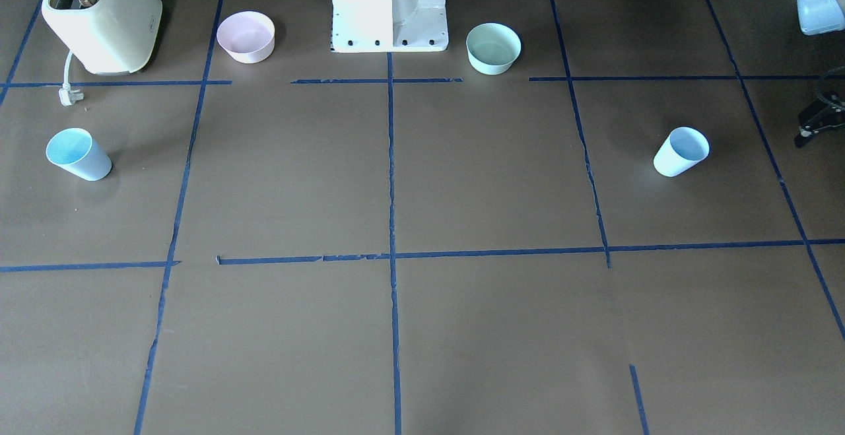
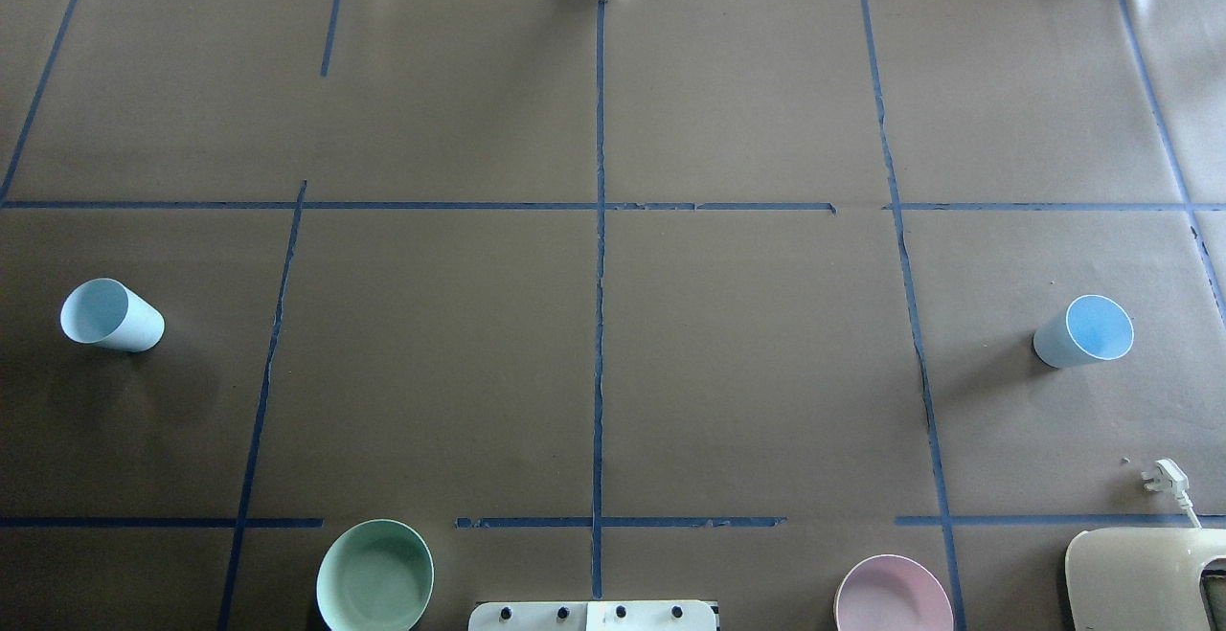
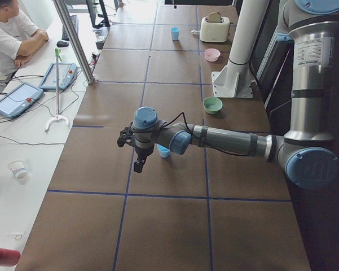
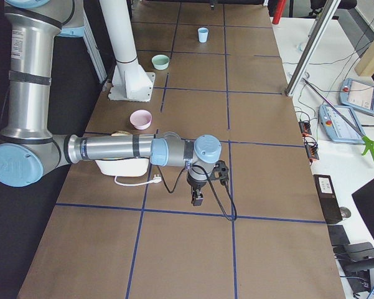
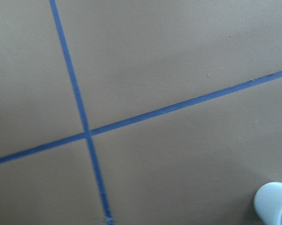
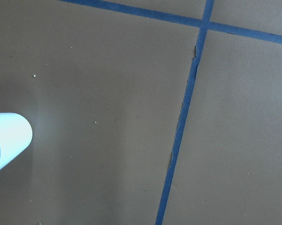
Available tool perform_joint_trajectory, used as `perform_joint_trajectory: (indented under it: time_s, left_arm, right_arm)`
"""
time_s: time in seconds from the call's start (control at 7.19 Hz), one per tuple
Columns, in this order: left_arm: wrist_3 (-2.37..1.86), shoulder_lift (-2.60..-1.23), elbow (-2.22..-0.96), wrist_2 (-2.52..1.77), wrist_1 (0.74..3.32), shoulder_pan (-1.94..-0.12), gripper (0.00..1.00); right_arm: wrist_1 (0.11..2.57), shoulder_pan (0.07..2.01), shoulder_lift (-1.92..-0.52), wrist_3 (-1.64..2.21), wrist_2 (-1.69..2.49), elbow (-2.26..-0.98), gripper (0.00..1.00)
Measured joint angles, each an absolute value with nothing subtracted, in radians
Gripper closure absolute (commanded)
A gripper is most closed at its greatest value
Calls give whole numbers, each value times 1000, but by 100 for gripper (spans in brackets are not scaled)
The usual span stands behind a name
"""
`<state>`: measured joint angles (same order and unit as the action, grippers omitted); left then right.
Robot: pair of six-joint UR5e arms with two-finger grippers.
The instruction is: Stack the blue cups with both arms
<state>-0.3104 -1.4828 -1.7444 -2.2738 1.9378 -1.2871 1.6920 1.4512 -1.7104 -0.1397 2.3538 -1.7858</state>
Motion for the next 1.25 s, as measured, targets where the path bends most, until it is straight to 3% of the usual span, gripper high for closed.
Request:
perform_joint_trajectory:
  time_s: [0.28, 0.7, 0.83, 0.97, 1.11, 1.25]
  left_arm:
    - [-671, -1421, -1747, -2268, 2128, -1163, 0]
    - [-858, -1401, -1746, -2245, 2199, -1044, 0]
    - [-891, -1401, -1743, -2212, 2202, -998, 14]
    - [-920, -1402, -1738, -2179, 2204, -958, 71]
    - [-949, -1405, -1734, -2154, 2205, -932, 97]
    - [-977, -1410, -1732, -2144, 2206, -920, 100]
  right_arm:
    - [1692, 1451, -1710, -140, 2355, -1786, 0]
    - [1692, 1451, -1710, -141, 2355, -1786, 0]
    - [1692, 1451, -1710, -141, 2355, -1785, 0]
    - [1692, 1451, -1710, -141, 2355, -1784, 0]
    - [1692, 1451, -1710, -141, 2355, -1784, 0]
    - [1692, 1451, -1710, -141, 2355, -1785, 0]
